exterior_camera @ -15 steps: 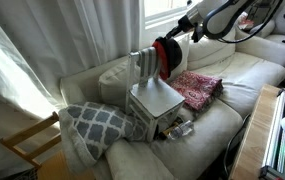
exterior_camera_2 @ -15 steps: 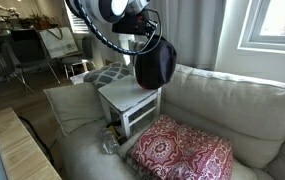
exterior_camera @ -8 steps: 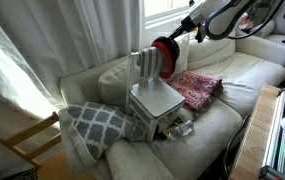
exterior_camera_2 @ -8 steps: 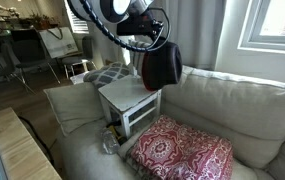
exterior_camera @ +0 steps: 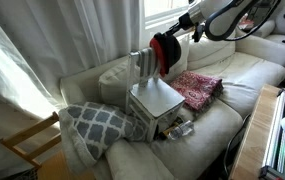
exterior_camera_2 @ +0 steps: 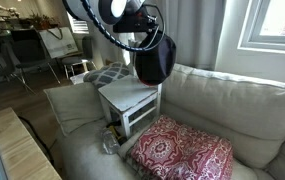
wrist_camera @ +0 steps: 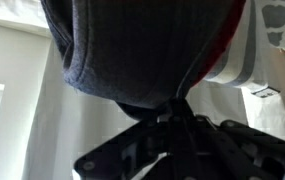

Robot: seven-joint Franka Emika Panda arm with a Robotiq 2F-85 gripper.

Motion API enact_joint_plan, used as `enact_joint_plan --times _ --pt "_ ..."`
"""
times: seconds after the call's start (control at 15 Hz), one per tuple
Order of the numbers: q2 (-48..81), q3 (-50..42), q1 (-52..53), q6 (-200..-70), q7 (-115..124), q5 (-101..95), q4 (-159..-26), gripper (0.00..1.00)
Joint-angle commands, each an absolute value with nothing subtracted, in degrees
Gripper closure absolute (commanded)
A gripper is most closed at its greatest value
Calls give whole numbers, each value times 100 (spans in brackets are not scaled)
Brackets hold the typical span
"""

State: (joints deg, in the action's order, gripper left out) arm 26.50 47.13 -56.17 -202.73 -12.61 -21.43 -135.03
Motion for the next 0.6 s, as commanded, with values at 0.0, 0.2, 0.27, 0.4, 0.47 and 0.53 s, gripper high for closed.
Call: enact_joint_plan --times 0.0,0.2,0.27,0.4,0.47,0.53 --pt "2565 4434 -5457 -20848 -1605 -2103 -13519 99" --pt "2562 4293 -5368 -20956 -1906 -2083 -13539 99" --pt "2576 4294 -5375 -21026 -1915 -2050 -13529 99" --pt "2521 4233 -5326 -21143 -2016 -1989 -13546 99" --pt "2475 4171 -5258 -21200 -2093 -1901 -13553 99" --pt "2221 3401 -4611 -21343 -1460 -2329 -13518 99"
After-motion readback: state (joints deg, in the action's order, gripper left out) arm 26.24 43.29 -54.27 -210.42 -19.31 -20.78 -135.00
